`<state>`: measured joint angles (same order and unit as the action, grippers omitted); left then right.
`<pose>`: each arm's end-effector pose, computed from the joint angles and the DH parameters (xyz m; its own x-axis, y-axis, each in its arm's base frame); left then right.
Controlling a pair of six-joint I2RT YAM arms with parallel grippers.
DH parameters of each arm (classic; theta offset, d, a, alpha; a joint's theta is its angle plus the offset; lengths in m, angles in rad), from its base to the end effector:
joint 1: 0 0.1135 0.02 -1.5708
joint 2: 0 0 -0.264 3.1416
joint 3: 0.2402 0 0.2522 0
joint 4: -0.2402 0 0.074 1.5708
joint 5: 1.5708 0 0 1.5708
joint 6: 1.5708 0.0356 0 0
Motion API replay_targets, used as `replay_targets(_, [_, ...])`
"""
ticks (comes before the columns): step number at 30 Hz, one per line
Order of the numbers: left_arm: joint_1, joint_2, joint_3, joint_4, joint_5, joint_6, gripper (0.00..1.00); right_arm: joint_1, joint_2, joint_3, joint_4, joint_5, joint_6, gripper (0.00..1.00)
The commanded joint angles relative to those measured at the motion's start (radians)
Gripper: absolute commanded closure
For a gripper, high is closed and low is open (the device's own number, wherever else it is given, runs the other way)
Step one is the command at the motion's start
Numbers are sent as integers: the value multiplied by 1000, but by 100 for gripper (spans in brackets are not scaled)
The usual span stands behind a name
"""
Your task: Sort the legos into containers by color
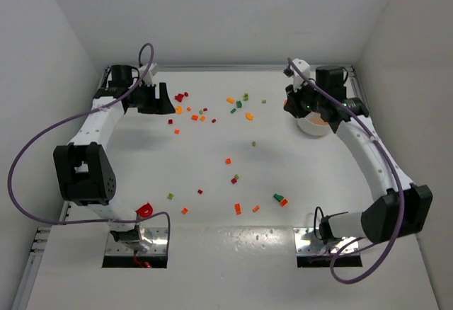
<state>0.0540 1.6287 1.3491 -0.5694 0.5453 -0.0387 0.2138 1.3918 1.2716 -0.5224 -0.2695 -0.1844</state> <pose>0.3568 0.0008 0.2887 -0.7604 -0.0742 -0.6452 0.2669 0.8700 -0.4146 0.3010 0.0751 0.3386 -0.5000 -0.2894 -0.8162 -0.5132 0.8582 0.0101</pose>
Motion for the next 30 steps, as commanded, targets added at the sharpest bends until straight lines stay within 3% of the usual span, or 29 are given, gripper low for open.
replay_targets(1, [-9, -53, 8, 11, 12, -1, 23, -51, -58, -77, -70, 62, -12, 94])
replay_targets(9, [-9, -72, 8, 2, 1, -1, 23, -195, -45, -91, -117, 131, -21, 94])
replay_targets(16, [-9, -72, 8, 2, 1, -1, 23, -300, 45, -71, -153, 96, -200, 94])
replay_targets(30, [-9, -63, -13, 20, -8, -1, 23, -358, 257, 113, -194, 26, -464, 94])
